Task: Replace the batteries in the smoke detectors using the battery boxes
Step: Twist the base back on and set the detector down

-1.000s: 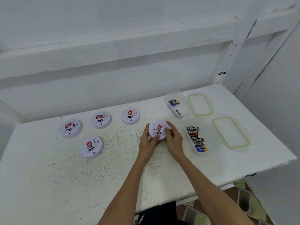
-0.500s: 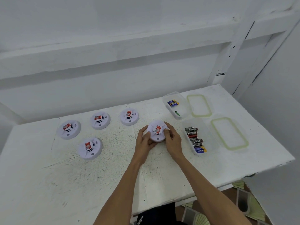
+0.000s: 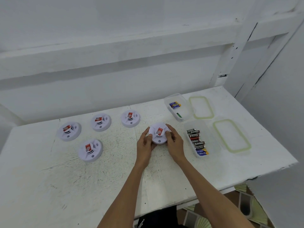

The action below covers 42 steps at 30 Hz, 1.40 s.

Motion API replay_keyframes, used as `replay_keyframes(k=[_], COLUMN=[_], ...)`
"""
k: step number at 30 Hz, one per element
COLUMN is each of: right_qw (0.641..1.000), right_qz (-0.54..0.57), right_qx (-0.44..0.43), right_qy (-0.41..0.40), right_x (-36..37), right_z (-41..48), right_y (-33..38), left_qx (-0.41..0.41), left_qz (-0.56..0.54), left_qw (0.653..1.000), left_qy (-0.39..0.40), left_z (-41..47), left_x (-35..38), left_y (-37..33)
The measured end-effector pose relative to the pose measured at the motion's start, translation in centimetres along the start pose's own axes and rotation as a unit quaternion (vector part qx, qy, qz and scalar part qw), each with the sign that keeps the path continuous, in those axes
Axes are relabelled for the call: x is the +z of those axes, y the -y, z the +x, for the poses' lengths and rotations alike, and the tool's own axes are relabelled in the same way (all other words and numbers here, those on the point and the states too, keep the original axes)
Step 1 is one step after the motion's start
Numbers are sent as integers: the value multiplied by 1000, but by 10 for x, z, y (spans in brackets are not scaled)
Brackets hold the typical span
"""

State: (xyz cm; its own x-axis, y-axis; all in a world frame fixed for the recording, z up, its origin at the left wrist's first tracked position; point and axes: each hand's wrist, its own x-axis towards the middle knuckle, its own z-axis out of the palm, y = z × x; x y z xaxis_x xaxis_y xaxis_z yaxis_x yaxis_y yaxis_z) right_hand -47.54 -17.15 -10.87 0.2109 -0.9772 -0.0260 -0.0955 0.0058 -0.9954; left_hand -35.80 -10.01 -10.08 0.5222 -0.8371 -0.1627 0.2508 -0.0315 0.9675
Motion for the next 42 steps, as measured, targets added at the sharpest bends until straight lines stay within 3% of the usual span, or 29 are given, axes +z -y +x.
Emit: replay_keyframes(k=[42], right_qw=[1000], right_qz=[-22], right_qx=[-5], right_qy=[-5], right_x=[0], right_z=[-1], right_y=[-1], left_qx=[1], left_qz=[-2], left_qw=[1000], left_qy=[1], left_z=[-1], left_x=[2], left_y=[-3])
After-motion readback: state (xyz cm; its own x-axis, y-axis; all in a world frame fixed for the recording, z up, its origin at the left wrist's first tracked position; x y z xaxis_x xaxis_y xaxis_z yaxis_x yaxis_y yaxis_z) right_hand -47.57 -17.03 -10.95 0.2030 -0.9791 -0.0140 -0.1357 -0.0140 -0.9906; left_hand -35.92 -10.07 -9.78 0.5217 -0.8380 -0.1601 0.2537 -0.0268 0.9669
